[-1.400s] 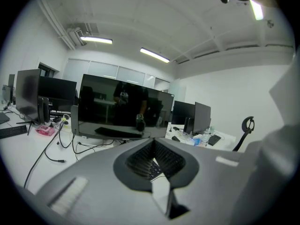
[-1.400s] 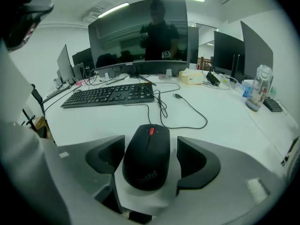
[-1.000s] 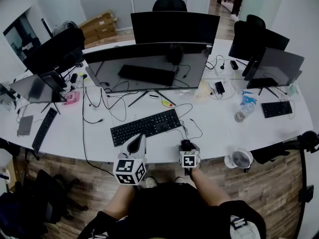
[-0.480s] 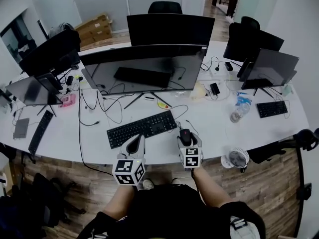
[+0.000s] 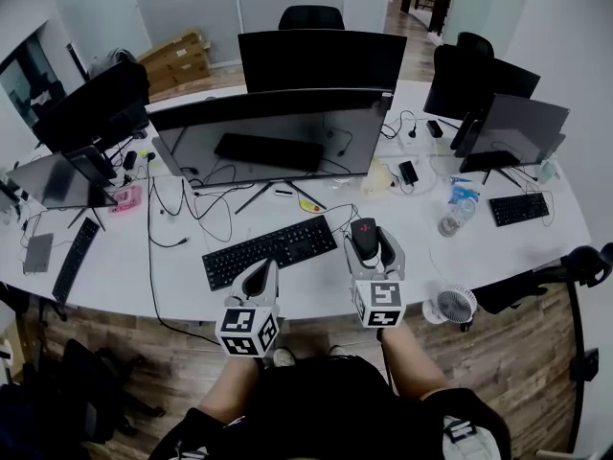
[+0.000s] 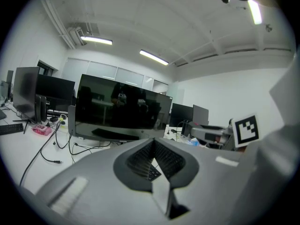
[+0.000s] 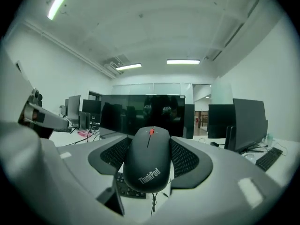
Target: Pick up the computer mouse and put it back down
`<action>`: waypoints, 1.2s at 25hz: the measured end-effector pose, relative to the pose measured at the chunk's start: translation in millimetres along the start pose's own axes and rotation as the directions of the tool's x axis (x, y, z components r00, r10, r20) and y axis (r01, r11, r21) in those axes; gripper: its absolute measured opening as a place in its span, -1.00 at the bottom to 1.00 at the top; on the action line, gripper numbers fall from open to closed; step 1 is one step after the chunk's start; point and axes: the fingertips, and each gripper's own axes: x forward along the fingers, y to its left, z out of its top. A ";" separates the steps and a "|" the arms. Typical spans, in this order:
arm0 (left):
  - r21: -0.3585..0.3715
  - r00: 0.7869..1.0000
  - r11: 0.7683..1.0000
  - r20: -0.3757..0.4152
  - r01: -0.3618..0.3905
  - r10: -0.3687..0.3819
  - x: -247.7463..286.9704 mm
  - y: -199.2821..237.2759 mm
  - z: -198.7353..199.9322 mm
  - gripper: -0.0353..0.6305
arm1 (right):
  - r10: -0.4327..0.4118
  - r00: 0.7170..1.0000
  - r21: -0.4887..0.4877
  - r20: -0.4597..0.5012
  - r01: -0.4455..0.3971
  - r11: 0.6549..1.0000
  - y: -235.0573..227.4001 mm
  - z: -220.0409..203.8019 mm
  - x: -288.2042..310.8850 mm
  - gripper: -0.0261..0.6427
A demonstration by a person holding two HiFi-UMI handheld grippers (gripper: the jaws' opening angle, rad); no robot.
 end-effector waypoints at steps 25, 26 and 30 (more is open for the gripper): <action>0.013 1.000 1.000 -0.013 0.005 -0.005 3.1 3.7 -1.1 -0.73 | -0.031 1.000 0.039 -0.003 0.031 0.999 -7.6 -8.0 -5.0 -0.08; 0.013 1.000 1.000 -0.011 0.005 -0.005 3.5 3.6 -0.7 -0.73 | -0.031 0.999 0.045 -0.016 0.032 0.998 -7.4 -14.9 -4.2 -0.08; 0.013 1.000 1.000 -0.012 0.003 -0.003 3.8 3.5 -1.1 -0.73 | -0.027 0.994 0.063 -0.103 0.033 0.997 -5.9 -54.5 -0.9 -0.08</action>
